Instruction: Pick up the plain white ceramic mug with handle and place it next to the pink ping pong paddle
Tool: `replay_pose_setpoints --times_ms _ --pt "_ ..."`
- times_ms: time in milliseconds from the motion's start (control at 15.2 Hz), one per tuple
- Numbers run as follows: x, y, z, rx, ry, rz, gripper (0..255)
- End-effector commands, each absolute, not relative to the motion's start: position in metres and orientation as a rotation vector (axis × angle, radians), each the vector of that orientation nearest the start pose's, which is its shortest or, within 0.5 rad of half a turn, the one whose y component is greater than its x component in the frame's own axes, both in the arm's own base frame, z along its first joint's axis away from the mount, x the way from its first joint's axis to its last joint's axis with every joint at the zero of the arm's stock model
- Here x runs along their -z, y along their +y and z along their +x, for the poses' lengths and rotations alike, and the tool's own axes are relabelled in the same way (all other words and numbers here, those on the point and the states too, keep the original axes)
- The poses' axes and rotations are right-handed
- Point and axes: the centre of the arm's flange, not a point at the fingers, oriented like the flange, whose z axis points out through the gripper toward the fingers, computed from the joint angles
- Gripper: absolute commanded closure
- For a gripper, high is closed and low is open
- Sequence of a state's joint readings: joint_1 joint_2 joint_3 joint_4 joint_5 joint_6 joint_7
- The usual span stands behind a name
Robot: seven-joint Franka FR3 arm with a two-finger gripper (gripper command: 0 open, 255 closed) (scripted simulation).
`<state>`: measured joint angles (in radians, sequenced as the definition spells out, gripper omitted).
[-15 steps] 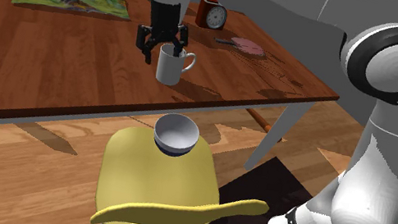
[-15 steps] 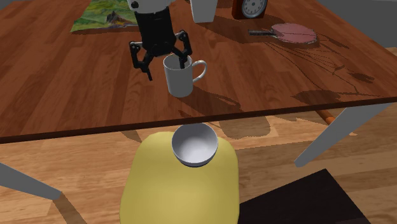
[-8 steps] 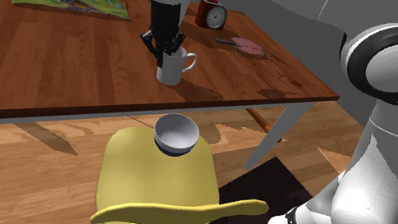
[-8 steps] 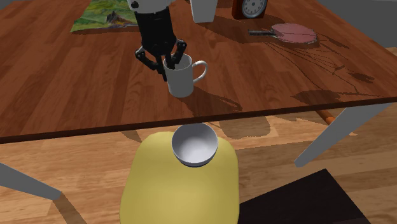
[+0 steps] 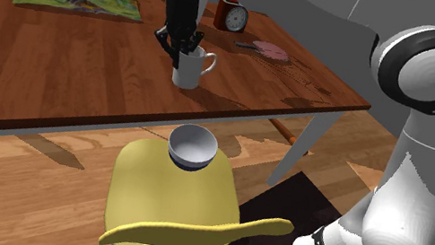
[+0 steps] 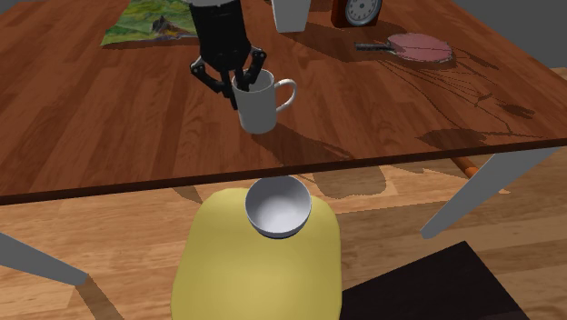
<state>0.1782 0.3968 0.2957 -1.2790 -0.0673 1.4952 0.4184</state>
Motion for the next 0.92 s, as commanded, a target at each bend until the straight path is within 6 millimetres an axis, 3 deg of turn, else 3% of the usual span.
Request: replay_pose_setpoints --times_ms 0,858 --pt "-0.531 0.260 0.600 -0.267 -0.069 -3.158 255" --pt "-0.600 0.260 0.600 -0.267 -0.069 -3.158 255"
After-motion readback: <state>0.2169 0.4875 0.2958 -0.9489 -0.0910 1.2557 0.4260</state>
